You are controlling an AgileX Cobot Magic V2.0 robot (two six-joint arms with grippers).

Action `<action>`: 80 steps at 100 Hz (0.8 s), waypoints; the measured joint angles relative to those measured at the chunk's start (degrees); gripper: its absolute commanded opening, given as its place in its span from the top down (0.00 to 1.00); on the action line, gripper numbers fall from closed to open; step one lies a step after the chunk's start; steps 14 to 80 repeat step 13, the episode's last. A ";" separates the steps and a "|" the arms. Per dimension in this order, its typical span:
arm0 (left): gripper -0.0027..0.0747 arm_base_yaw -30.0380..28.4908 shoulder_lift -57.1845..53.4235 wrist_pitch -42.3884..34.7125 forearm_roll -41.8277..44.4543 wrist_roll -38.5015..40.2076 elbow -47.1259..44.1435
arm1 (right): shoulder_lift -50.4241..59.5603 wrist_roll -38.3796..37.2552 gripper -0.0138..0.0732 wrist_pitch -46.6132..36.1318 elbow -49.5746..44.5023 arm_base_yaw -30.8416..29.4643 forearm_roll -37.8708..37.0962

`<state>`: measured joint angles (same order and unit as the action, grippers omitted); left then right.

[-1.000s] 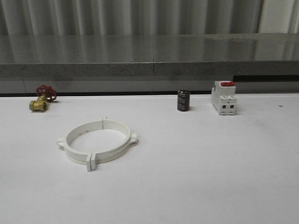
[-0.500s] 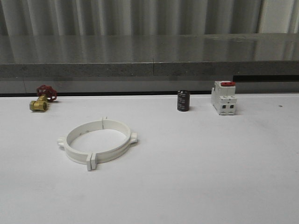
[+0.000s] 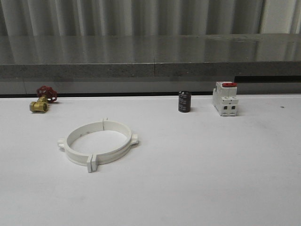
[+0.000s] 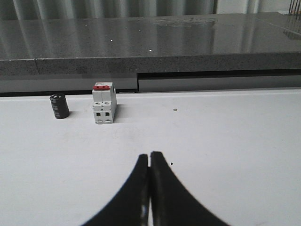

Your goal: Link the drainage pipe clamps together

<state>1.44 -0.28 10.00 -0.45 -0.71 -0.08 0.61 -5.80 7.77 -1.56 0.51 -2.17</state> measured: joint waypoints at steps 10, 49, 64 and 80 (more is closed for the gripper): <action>0.99 0.00 0.00 0.00 0.00 0.00 0.00 | 0.00 0.00 0.91 0.00 0.00 0.00 0.00; 0.99 0.00 0.00 0.00 0.00 0.00 0.00 | 0.00 0.00 0.91 0.00 0.00 0.00 0.00; 0.99 0.00 0.00 0.00 0.00 0.00 0.00 | 0.00 0.00 0.91 0.00 0.00 0.00 0.00; 0.99 0.00 0.00 0.00 0.00 0.00 0.00 | 0.00 0.00 0.91 0.00 0.00 0.00 0.00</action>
